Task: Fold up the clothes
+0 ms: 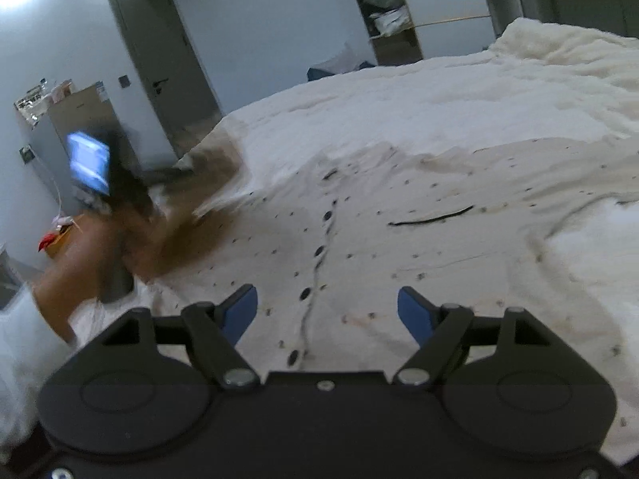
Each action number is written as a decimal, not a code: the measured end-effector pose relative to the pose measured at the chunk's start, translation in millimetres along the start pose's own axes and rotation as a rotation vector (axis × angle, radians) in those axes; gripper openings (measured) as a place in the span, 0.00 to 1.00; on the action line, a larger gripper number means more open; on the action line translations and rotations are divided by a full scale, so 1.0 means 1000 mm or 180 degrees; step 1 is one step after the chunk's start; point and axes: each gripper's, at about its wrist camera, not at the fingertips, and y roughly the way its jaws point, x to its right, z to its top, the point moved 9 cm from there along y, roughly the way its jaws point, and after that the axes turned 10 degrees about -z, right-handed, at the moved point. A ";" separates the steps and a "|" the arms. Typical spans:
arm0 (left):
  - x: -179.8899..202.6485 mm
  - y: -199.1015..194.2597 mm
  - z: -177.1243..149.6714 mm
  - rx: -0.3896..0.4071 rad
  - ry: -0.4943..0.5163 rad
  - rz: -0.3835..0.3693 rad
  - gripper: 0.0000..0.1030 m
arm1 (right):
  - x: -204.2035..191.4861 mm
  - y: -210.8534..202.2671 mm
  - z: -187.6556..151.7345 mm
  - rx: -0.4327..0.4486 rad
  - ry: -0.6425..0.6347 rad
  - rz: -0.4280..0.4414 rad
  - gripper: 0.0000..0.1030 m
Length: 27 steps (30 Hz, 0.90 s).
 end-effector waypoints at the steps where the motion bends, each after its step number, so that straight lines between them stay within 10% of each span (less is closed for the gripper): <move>1: 0.018 0.017 -0.013 -0.0171 0.0133 0.0030 0.27 | 0.003 -0.001 0.002 0.0008 -0.0032 -0.0029 0.74; 8: 0.058 0.029 0.006 -0.0145 0.0530 0.0024 0.45 | 0.001 0.014 0.008 -0.0078 -0.0132 -0.0109 0.74; 15: -0.007 0.005 -0.001 0.0072 -0.0328 -0.0439 0.56 | -0.020 0.050 0.014 -0.0335 0.0118 -0.0034 0.74; 27: -0.158 -0.035 -0.031 0.0301 -0.1856 -0.0534 0.61 | -0.086 0.156 0.011 -0.0989 0.0712 0.0411 0.71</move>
